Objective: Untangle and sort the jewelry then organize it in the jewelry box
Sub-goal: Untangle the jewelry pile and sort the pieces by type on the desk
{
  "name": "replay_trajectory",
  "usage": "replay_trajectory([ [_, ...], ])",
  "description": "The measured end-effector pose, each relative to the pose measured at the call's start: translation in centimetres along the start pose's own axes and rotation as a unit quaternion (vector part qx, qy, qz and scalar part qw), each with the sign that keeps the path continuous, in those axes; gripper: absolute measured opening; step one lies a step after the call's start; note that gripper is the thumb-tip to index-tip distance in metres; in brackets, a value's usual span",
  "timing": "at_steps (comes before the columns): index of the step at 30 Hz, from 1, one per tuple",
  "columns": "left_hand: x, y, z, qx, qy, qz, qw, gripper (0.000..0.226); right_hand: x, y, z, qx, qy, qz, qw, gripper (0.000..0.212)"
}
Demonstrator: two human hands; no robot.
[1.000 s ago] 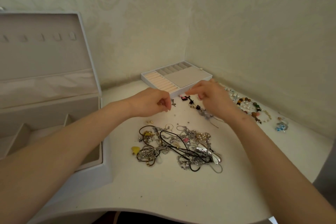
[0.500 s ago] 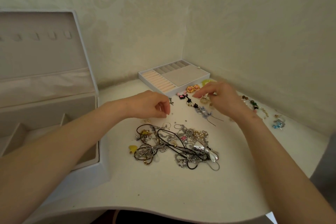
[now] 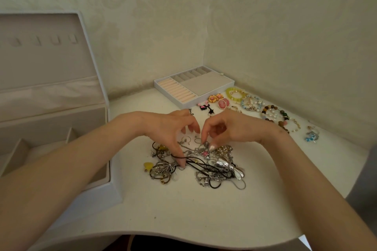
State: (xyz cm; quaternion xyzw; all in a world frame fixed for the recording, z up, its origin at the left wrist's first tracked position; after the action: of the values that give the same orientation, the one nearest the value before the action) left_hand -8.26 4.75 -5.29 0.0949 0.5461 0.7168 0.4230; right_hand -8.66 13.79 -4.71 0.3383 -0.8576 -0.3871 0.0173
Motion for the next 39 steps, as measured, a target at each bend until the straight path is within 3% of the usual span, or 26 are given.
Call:
replay_trajectory([
  [12,-0.4,-0.9,0.1,0.077,0.035,-0.063,0.994,0.095,0.3,-1.5,-0.6,-0.055,-0.008,-0.020,0.998,0.014],
  [18,-1.3,0.7,-1.0,0.008,0.037,-0.014,0.999,0.056,-0.5,-1.0,-1.5,-0.011,0.016,-0.023,1.000,0.016],
  [22,-0.9,0.7,-1.1,0.019,0.035,-0.003,0.999,0.044,-1.8,-2.9,-4.0,0.000,0.070,-0.113,0.991,0.018],
  [27,-0.4,0.7,-1.3,0.021,0.027,0.009,0.999,0.031,-2.0,-5.7,-4.3,-0.038,0.059,-0.189,0.980,0.016],
  [33,-0.2,1.1,-1.6,0.025,0.025,0.033,0.999,0.020,-1.5,-5.3,-3.9,-0.036,0.048,-0.148,0.987,0.009],
  [39,-0.2,1.8,-1.4,0.038,0.012,0.065,0.997,0.011,-2.3,-2.6,-5.3,0.147,0.116,-0.111,0.976,0.019],
])
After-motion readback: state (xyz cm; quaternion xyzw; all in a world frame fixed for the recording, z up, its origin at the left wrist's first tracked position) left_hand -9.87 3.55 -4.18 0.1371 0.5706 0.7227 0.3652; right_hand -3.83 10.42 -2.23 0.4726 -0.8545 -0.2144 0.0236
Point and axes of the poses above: each hand's wrist, its own x-axis towards the middle knuckle, its own y-axis out of the back of the hand, z = x × y, the point moved 9 cm from there along x, towards the middle knuckle, and after that the axes turned 6 degrees about -y, right-handed, at the moved point
